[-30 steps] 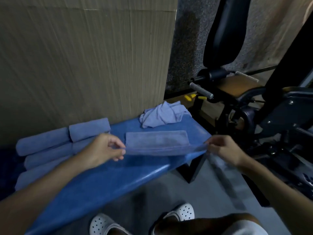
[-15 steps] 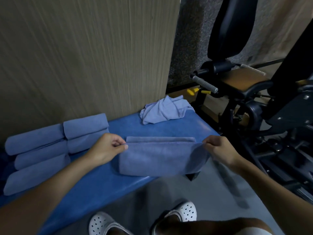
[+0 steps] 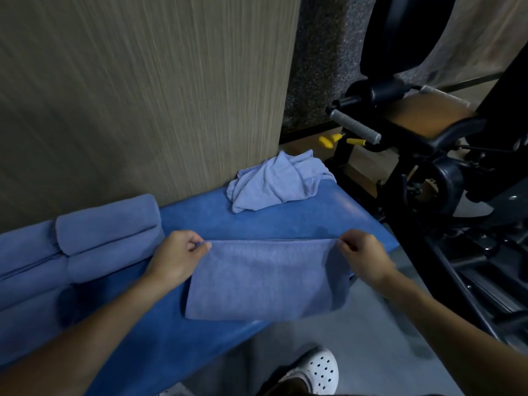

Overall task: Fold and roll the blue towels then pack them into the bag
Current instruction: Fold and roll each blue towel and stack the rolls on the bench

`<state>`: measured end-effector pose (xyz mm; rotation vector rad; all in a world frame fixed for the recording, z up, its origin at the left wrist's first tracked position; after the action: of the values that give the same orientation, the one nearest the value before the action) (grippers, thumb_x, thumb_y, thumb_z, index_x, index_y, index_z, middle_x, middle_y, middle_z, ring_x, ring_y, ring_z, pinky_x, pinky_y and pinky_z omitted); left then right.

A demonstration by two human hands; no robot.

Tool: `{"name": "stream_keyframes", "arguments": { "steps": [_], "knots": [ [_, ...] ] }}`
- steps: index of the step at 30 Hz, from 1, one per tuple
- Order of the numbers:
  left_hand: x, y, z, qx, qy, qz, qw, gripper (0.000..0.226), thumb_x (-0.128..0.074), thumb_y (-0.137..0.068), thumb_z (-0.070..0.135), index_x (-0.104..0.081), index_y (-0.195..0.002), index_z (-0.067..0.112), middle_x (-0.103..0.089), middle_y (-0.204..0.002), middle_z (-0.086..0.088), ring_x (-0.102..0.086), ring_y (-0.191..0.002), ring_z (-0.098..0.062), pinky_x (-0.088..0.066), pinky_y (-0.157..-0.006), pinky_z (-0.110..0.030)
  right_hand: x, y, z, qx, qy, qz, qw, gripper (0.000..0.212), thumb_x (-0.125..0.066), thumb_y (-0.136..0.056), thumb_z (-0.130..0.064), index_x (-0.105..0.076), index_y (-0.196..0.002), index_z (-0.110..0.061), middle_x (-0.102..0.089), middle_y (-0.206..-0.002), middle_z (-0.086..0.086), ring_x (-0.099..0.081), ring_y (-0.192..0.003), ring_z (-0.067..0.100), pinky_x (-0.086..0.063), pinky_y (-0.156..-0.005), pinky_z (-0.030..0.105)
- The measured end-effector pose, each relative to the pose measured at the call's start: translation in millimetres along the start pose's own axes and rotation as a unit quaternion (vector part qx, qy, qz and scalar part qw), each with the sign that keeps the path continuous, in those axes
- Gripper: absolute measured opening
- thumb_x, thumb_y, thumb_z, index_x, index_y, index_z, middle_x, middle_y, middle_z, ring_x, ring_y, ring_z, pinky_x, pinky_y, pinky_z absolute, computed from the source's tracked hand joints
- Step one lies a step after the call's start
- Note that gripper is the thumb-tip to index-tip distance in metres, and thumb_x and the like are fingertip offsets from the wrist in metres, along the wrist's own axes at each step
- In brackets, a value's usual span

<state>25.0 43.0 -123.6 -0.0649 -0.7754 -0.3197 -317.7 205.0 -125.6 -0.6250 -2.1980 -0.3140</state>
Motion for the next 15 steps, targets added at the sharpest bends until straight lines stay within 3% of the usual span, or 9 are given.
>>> {"name": "stream_keyframes", "arguments": {
  "steps": [3,5,8,15],
  "knots": [
    [-1,-2,-2,0.017,-0.001,0.012,1.000,0.023,-0.071,-0.088,0.027,-0.066,-0.071,0.012,-0.071,-0.067,-0.008,-0.069,-0.071,-0.026,-0.055,-0.067,-0.044,-1,-3,-1,0.006,0.017,0.003,1.000,0.018,-0.061,-0.091,-0.015,-0.059,-0.074,-0.018,-0.057,-0.066,-0.007,-0.054,-0.070,0.019,-0.031,-0.062,0.027],
    [-1,-2,-1,0.021,-0.015,0.020,0.999,0.026,-0.070,-0.089,0.028,-0.066,-0.072,0.008,-0.070,-0.070,-0.011,-0.069,-0.071,-0.027,-0.054,-0.064,-0.039,-1,-4,-1,0.002,0.022,0.009,1.000,0.017,-0.061,-0.091,-0.016,-0.060,-0.074,-0.017,-0.056,-0.066,-0.008,-0.054,-0.071,0.019,-0.032,-0.063,0.027],
    [-1,0,5,0.022,-0.035,0.029,0.999,0.026,-0.068,-0.091,0.027,-0.066,-0.073,0.008,-0.070,-0.069,-0.010,-0.067,-0.070,-0.024,-0.048,-0.059,-0.030,-1,-6,-2,-0.009,0.033,0.013,0.999,0.015,-0.061,-0.091,-0.017,-0.063,-0.077,-0.015,-0.057,-0.068,-0.008,-0.054,-0.072,0.019,-0.033,-0.063,0.027],
    [-2,-1,7,0.028,-0.051,0.038,0.998,0.028,-0.065,-0.093,0.030,-0.062,-0.071,0.013,-0.067,-0.065,-0.004,-0.064,-0.064,-0.018,-0.044,-0.054,-0.027,1,-7,-6,-0.023,0.047,0.016,0.999,0.016,-0.058,-0.094,-0.021,-0.059,-0.080,-0.015,-0.059,-0.076,0.000,-0.051,-0.076,0.020,-0.032,-0.065,0.028]
  ]
}}
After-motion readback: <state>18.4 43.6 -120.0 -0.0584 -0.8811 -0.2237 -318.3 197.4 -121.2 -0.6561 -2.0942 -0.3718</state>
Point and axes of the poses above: each hand's wrist, its own y-axis away from the middle knuckle, its own x-axis out of the back of the hand, z = x × y, the point moved 7 cm from there along -y, towards the middle knuckle
